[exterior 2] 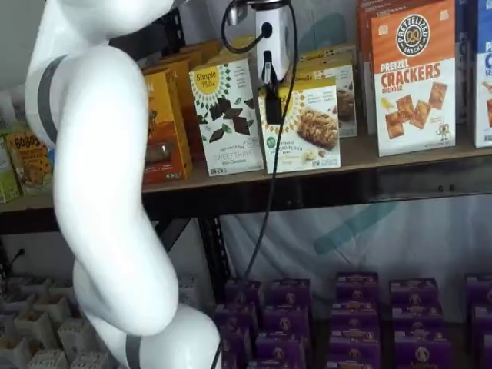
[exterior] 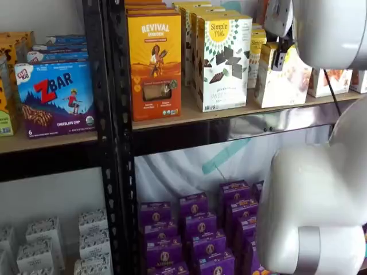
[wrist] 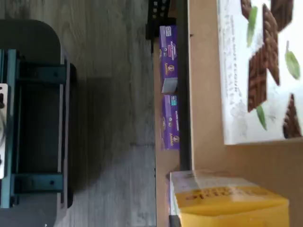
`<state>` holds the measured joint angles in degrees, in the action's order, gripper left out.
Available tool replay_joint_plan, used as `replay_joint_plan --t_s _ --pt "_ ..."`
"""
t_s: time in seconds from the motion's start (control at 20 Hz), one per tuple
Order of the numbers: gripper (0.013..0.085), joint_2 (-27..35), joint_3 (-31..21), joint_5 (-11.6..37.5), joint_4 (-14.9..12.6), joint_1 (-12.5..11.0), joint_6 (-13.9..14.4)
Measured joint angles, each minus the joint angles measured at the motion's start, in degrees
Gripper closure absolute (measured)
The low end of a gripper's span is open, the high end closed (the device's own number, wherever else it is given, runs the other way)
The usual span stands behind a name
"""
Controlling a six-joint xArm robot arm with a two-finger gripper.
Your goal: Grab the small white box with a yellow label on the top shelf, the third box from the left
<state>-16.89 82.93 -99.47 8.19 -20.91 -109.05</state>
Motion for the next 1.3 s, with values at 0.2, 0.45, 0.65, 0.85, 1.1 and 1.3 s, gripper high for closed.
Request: replay_joint_plan --t_s 0.2,0.45,0.65,0.85,1.1,1.3 --pt "0.0650 -2.33 -1.15 -1.75 0.13 -0.21 0.02" --pt "0.0650 -5.20 -2.84 -3.58 -0.26 -0.34 -0.06" --pt "0.0650 -7.57 -4.48 -4.93 -0.71 -0.39 -0.12" --pt "0.0650 -9.09 -5.63 -5.84 -0.90 -0.50 -0.22" --pt "0.0650 -11.17 -7.38 -6.60 -0.93 -0.73 -0.40" --pt "0.0650 -12.38 -8.46 -6.99 -0.93 -0.88 -0.53"
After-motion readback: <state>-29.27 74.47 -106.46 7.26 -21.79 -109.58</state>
